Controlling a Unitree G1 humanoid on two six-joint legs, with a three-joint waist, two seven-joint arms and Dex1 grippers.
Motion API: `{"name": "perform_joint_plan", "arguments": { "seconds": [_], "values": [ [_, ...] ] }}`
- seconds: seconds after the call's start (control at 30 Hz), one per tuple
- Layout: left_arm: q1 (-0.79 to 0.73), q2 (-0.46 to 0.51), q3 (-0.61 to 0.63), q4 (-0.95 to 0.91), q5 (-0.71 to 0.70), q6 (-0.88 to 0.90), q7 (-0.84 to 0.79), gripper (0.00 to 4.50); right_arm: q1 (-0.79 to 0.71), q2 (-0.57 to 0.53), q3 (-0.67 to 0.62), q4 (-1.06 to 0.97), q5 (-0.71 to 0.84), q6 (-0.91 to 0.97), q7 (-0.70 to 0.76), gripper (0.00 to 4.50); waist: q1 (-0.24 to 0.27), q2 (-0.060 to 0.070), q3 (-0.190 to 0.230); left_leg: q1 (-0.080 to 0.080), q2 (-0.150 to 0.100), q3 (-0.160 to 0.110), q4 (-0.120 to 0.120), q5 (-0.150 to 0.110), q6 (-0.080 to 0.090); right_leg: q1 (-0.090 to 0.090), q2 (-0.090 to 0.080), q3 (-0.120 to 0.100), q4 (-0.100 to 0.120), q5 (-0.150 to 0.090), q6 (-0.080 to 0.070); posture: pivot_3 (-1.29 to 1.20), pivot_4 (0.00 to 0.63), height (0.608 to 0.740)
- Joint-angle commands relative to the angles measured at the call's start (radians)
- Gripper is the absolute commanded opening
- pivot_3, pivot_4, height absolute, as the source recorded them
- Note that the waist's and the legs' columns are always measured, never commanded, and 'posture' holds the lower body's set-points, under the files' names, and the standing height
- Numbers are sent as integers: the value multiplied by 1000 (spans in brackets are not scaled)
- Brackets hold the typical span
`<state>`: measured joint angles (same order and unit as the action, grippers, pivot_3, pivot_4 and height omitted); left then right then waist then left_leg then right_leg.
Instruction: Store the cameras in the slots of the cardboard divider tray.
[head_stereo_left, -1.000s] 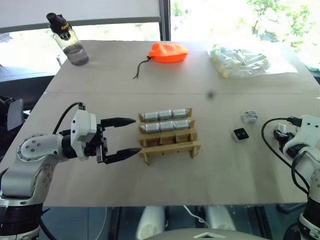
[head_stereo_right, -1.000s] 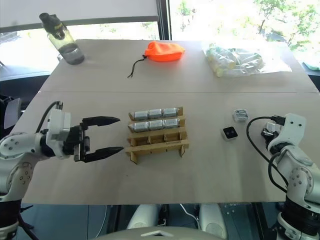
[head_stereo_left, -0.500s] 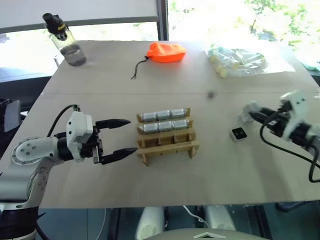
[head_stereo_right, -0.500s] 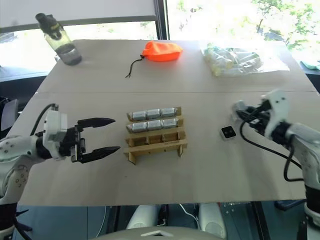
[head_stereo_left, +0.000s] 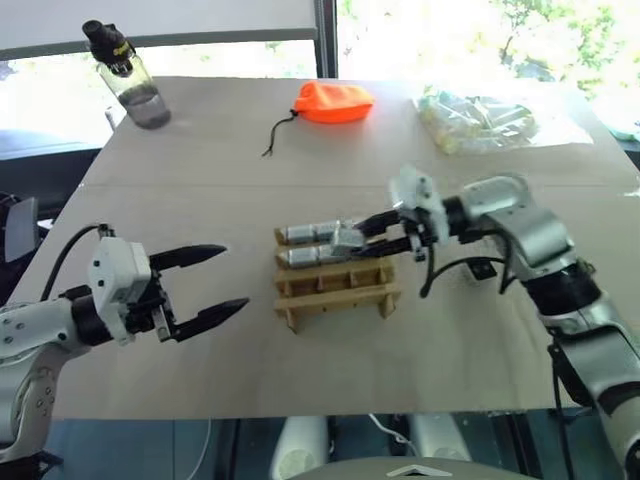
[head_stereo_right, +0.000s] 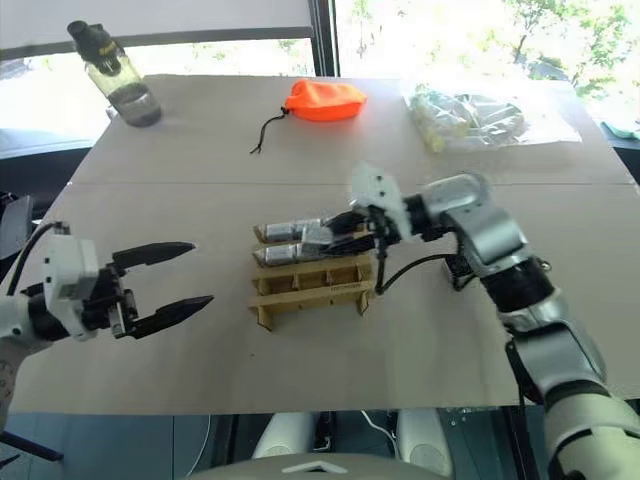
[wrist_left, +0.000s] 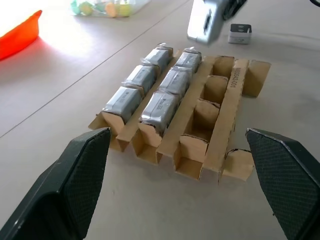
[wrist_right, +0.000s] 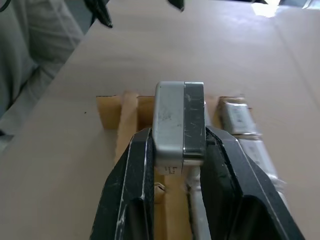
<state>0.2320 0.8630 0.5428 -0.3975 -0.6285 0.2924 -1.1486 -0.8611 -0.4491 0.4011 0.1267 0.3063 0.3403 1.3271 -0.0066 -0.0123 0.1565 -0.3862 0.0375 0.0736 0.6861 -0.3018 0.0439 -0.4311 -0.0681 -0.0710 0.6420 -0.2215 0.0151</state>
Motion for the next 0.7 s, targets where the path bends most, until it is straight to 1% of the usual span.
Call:
{"name": "perform_joint_plan", "arguments": {
  "seconds": [0.03, 0.17, 0.23, 0.33, 0.43, 0.7],
  "values": [
    [50, -16, 65, -64, -16, -1, 17, 4500, -61, 25, 50, 48, -82, -52, 20, 713, -4, 0, 0, 0, 0, 0, 0, 0, 0, 0, -1, -1, 0, 0, 0, 0, 150, 726],
    [100, -35, 83, -82, -11, -7, 28, 4500, -100, 83, 73, 77, -117, -47, 15, 713, -7, 0, 0, 1, 0, 0, 1, 0, 0, 0, -1, -3, 1, 0, 0, 0, 150, 726],
    [119, -46, 82, -88, -5, -13, 35, 4500, -128, 133, 89, 86, -139, -15, -8, 713, -9, 0, 0, 1, 1, -1, 0, 0, -1, 0, -1, -3, 2, 0, 0, 0, 150, 726],
    [110, -48, 66, -82, 0, -15, 43, 4500, -147, 193, 97, 71, -145, 80, -44, 713, -10, 0, 0, 2, 2, -1, 0, 1, -1, 0, -1, -3, 3, 0, -1, 0, 150, 726],
    [97, -46, 52, -73, 3, -15, 48, 4500, -153, 230, 104, 54, -151, 170, -73, 713, -6, 0, 0, 2, 2, -2, 0, 1, -2, 0, -1, -4, 4, 0, -1, 0, 150, 726],
    [80, -44, 36, -53, 16, -23, 37, 4500, -175, 232, 153, 50, -188, 224, -48, 713, -9, -1, 0, 1, 0, -1, 0, 1, -2, 0, -2, -4, 3, 0, -1, 0, 150, 726]
  ]
}}
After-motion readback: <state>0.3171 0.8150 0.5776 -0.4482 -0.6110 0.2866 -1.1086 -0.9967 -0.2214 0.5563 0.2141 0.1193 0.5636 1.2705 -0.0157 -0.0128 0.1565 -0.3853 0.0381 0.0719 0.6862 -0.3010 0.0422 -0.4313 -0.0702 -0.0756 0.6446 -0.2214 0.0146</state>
